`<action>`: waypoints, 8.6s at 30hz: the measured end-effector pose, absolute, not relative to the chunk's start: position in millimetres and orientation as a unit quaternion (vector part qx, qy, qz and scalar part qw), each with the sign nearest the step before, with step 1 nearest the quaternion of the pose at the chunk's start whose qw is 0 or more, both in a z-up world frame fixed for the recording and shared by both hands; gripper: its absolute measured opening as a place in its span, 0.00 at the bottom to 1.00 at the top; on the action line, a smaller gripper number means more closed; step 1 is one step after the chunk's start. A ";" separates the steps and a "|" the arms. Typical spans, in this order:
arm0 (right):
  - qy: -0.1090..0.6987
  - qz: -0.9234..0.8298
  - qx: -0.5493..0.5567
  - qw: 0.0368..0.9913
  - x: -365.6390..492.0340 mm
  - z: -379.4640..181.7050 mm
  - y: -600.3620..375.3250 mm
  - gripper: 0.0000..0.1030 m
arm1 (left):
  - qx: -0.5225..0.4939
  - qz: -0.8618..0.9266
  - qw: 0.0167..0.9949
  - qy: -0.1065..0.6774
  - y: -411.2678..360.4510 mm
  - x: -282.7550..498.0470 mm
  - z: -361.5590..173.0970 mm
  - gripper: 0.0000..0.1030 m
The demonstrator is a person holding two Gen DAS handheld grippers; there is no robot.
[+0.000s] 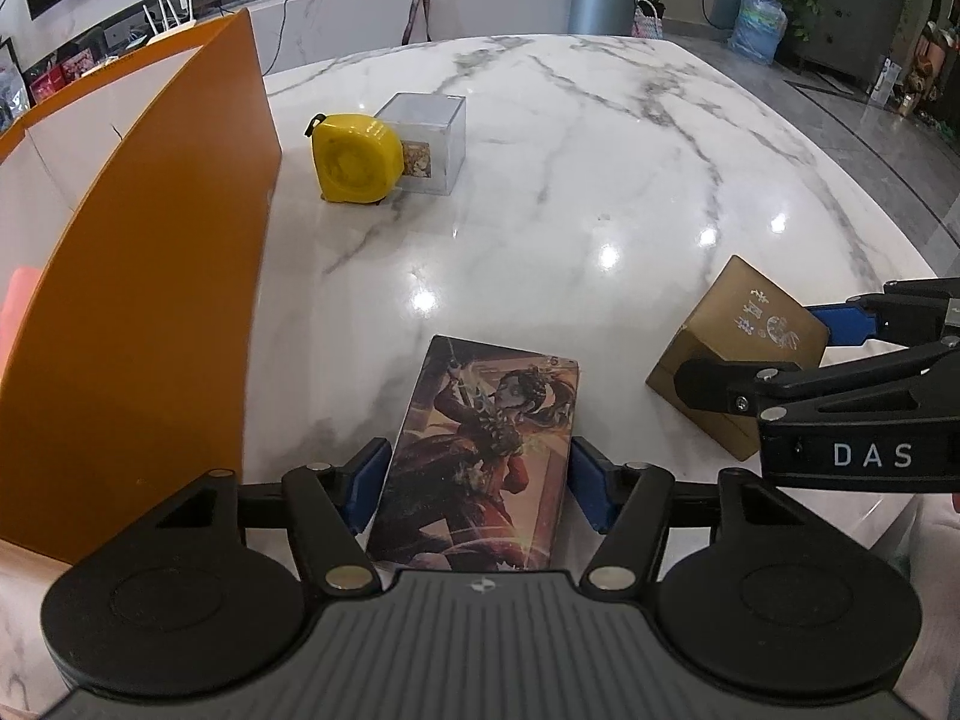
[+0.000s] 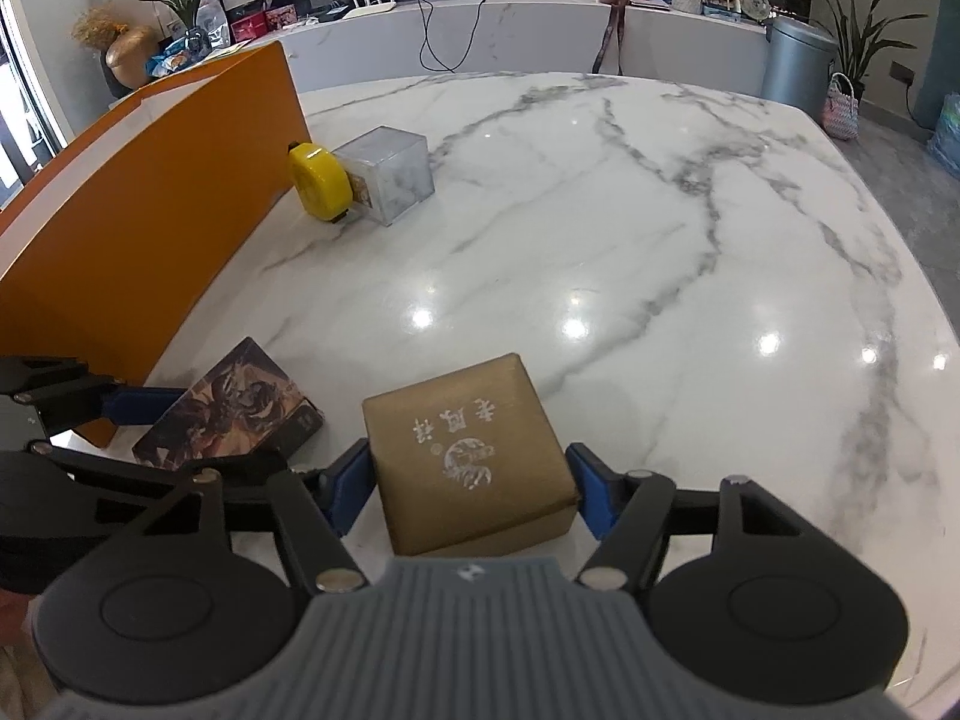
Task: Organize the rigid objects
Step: 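Carry both boxes into the orange box and open both tools to release, then withdraw both open tools from the orange box toward the tape measure and cube, then grasp the yellow tape measure with the left tool while the right tool grasps the clear cube, then lift the tape measure with the left tool while the right tool lifts the cube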
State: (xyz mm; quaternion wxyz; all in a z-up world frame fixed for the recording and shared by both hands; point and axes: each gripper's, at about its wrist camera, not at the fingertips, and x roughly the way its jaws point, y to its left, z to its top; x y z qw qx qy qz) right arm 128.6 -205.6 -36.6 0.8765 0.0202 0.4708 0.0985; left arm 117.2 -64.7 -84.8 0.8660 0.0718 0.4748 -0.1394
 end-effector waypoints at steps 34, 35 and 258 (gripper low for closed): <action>0.396 0.140 0.001 0.908 138.4 82.0 -132.9 0.61 | -0.047 -0.134 0.918 0.371 18.2 121.0 57.9 0.66; 0.393 0.147 -0.002 0.908 142.5 85.8 -125.7 0.61 | -0.048 -0.129 0.918 0.372 24.2 125.5 60.9 0.66; 0.398 0.256 -0.205 0.857 157.0 75.8 -116.6 0.46 | 0.309 -0.276 0.815 0.406 -42.2 173.4 56.1 0.21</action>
